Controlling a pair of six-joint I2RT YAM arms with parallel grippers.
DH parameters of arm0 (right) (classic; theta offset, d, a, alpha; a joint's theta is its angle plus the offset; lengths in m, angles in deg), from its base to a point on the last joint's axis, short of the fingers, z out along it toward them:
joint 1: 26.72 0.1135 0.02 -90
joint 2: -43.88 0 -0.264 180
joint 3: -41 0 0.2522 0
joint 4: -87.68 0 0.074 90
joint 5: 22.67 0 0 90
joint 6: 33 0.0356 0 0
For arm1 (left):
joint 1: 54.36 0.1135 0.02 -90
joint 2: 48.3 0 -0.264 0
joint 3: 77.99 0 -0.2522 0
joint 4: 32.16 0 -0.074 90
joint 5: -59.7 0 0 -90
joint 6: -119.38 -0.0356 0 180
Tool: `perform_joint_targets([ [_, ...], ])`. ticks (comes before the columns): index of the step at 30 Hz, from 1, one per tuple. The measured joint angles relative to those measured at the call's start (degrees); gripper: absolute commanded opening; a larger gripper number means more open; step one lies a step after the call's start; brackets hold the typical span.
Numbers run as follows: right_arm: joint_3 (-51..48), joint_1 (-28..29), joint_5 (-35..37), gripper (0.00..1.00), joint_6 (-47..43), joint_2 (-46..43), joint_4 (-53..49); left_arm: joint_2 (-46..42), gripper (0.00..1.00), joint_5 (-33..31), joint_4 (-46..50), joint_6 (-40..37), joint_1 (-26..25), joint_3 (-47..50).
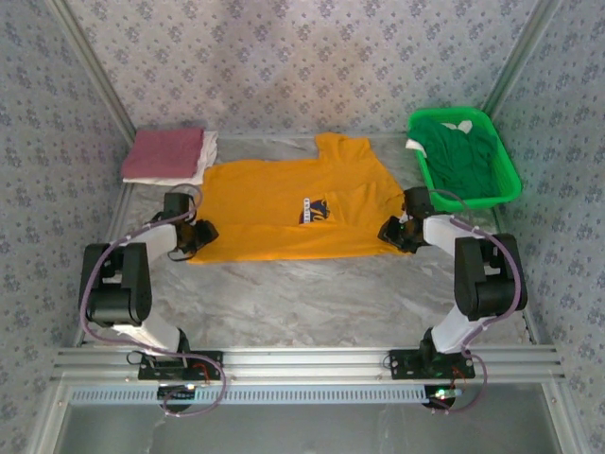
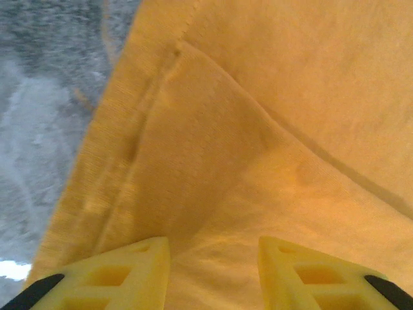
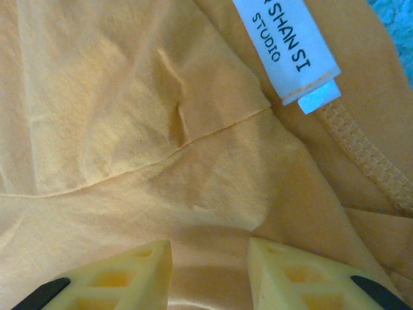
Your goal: Fold and stack the t-shirts
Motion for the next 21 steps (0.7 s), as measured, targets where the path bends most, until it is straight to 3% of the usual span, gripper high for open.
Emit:
perform_joint_targets([
  [5,0.26,0.70,0.26,0.42,-0.81,-2.82,-1.99,-5.16,0.42,-2.80,3.48,-0.79,-1.84,0.00],
  [11,0.66,0.85,0.13,0.42,-1.18,-4.63,-2.71,-8.70,0.42,-3.48,4.61,0.07,-10.73,0.00],
  [17,0.87,-0.46,-0.04,0.43,-0.50,-1.25,-1.73,-4.09,0.40,-2.19,0.57,3.26,-21.33,0.44],
  [21,1.18,-1.77,-0.15,0.44,-0.02,1.01,-1.33,0.35,0.39,-1.88,-2.08,4.85,-22.56,1.20],
])
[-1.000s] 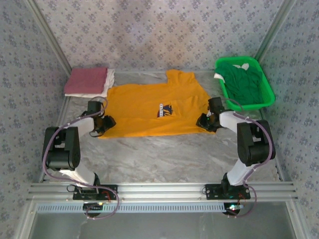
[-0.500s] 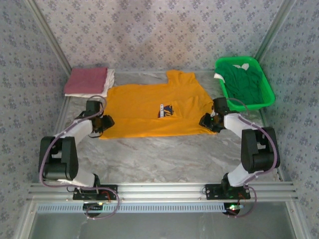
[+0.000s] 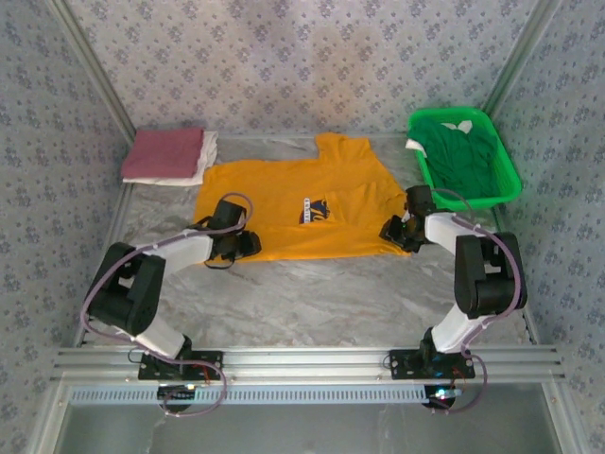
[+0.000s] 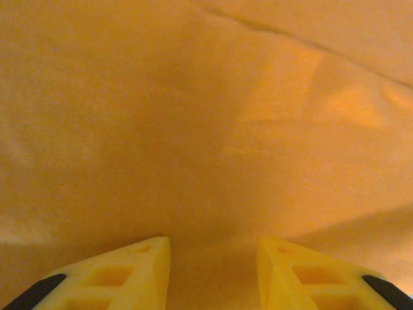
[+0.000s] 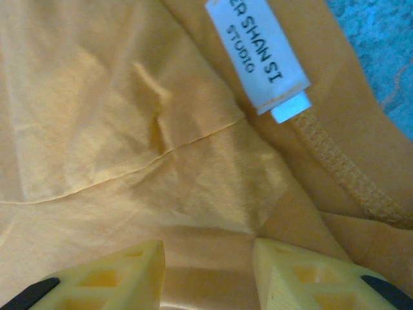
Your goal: Fold and stack the t-shirts
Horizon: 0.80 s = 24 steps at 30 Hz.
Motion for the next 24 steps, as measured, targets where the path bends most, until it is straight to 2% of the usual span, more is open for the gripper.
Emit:
perform_joint_targets([
  [4,0.22,-1.18,0.13,0.46,0.24,-0.02,0.31,-0.28,0.39,1.01,-2.40,0.46,2.80,1.25],
  [9,-0.24,-3.23,0.33,0.46,0.42,-0.48,0.59,-4.74,0.39,1.38,-2.08,-0.09,7.61,5.38],
  [15,-0.87,-3.91,1.53,0.46,0.33,-2.43,-0.15,-8.26,0.40,1.05,1.70,-1.60,8.96,6.95],
  [21,1.11,0.57,3.50,0.49,-1.29,-9.09,-1.05,-12.92,0.43,0.13,5.73,-2.69,9.07,5.31],
  [24,6.36,4.13,3.98,0.48,-3.37,-7.82,-1.16,-11.65,0.42,0.00,6.21,-4.17,9.90,0.02],
])
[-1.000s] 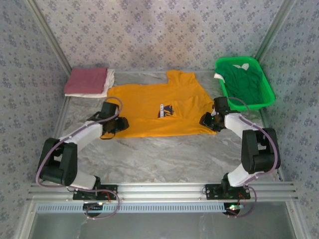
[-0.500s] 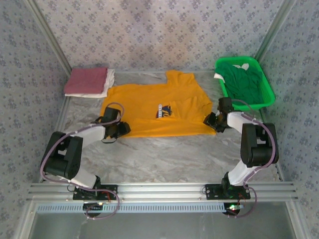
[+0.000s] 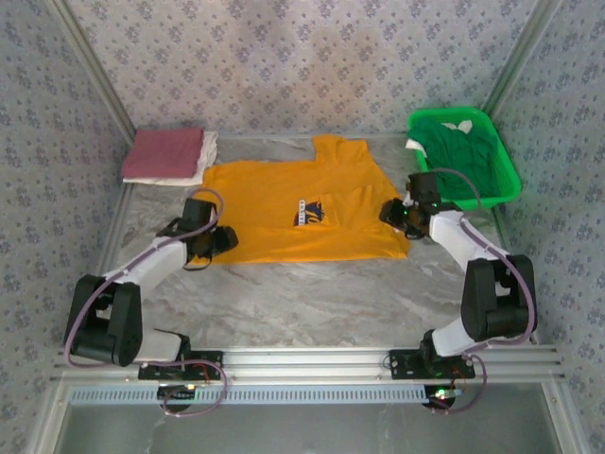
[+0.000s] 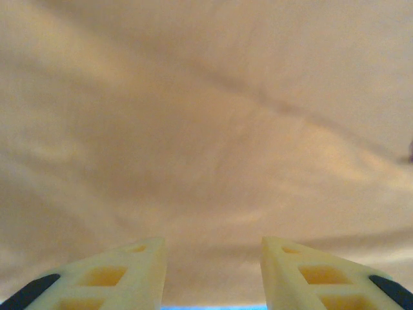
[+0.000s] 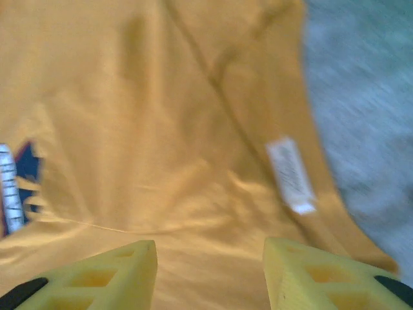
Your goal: Fold and stack the t-shirts
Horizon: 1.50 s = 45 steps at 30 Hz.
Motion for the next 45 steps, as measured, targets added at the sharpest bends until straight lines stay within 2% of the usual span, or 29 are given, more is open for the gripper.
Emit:
perform_joint_targets([
  [3,8.98,2.40,-0.22,0.45,-1.73,6.54,-0.13,5.01,0.42,0.00,-1.14,-1.66,1.42,-7.13],
  [9,26.03,3.21,-0.57,0.44,-2.38,23.43,-2.16,18.21,0.40,0.15,-4.68,-3.28,4.83,-16.09],
  [12,29.55,3.21,-1.22,0.43,-2.16,29.11,-3.65,22.14,0.39,0.22,-5.92,-3.21,5.79,-16.59],
  [17,29.57,3.08,-2.97,0.43,-0.98,33.53,-4.44,25.03,0.39,0.22,-6.64,-2.99,6.08,-16.41],
  [24,19.69,2.45,-4.83,0.43,0.94,29.42,3.02,23.23,0.39,0.79,-13.66,-0.26,6.12,-10.27],
  [31,2.27,1.75,-6.25,0.43,2.86,17.46,8.20,11.43,0.40,1.86,-20.46,5.95,4.20,5.73],
  [38,-7.39,1.38,-5.73,0.43,2.89,8.41,5.86,-2.73,0.41,-0.70,-12.00,12.00,-5.11,15.08],
  [42,-6.84,1.38,-5.60,0.44,2.86,7.52,2.71,-6.60,0.43,-3.10,-5.35,12.28,-4.11,14.88],
  [45,-2.75,1.44,-5.01,0.47,2.67,7.45,-1.31,-7.15,0.46,-3.26,-0.90,10.27,-1.31,10.36],
])
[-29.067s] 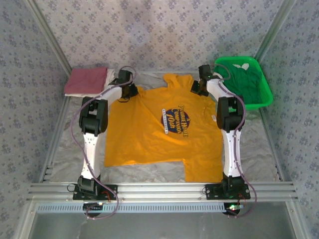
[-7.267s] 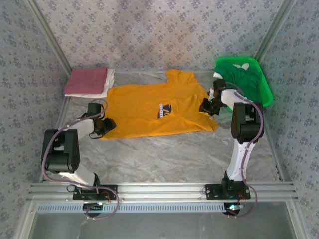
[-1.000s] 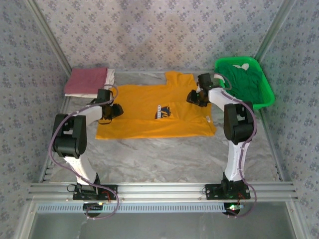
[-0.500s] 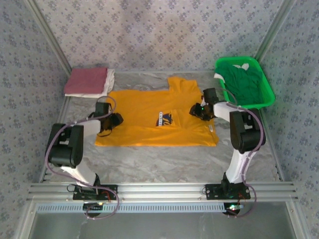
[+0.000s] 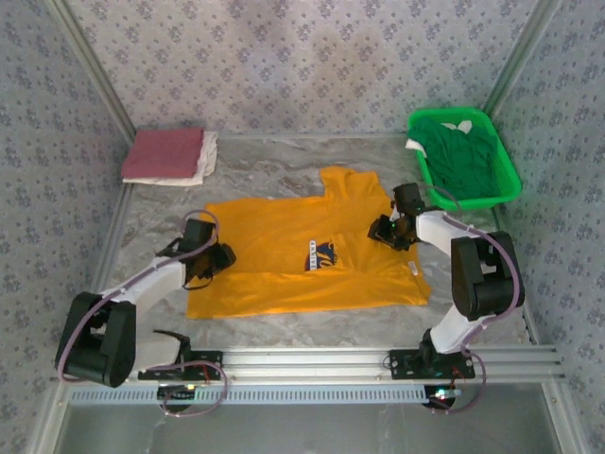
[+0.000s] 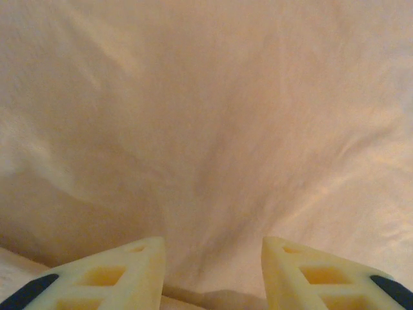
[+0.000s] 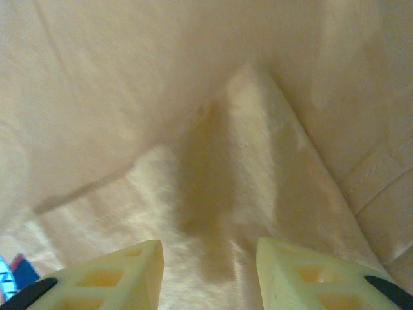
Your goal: Fold and stack the t-shirts
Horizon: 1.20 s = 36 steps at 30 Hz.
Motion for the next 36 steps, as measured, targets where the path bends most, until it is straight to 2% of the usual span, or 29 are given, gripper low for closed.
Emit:
perform_joint_targets([
  [5,13.55,-0.09,1.64,0.49,-1.36,-0.09,-1.55,4.70,0.49,1.29,2.21,-6.38,6.86,-16.06],
  [11,29.42,-0.33,1.84,0.49,-4.15,4.24,0.98,21.40,0.52,2.27,4.33,-13.55,12.94,-36.37],
  [14,36.17,-0.33,1.70,0.49,-6.10,10.08,0.15,30.23,0.56,2.91,7.45,-16.26,13.55,-43.60],
  [19,45.03,-0.35,0.83,0.50,-8.55,19.89,-3.19,42.23,0.56,3.21,13.49,-19.52,13.38,-53.96],
  [27,47.23,-0.50,-0.90,0.50,-9.14,24.59,-5.07,52.11,0.57,3.02,19.65,-23.32,13.31,-61.86],
  [30,47.95,-0.50,-1.29,0.51,-9.14,25.20,-5.05,54.29,0.54,2.60,20.41,-24.22,13.16,-63.36],
  [33,51.41,-0.66,-1.68,0.52,-9.14,27.71,-6.73,54.97,0.44,2.86,21.11,-24.83,13.00,-64.67],
  [34,53.46,-0.72,-1.86,0.52,-9.18,29.29,-7.58,55.10,0.40,2.69,21.11,-25.18,12.90,-64.76],
  [36,57.64,-0.92,-1.95,0.52,-9.51,32.65,-9.16,55.10,0.24,2.84,21.07,-25.59,12.87,-64.74],
])
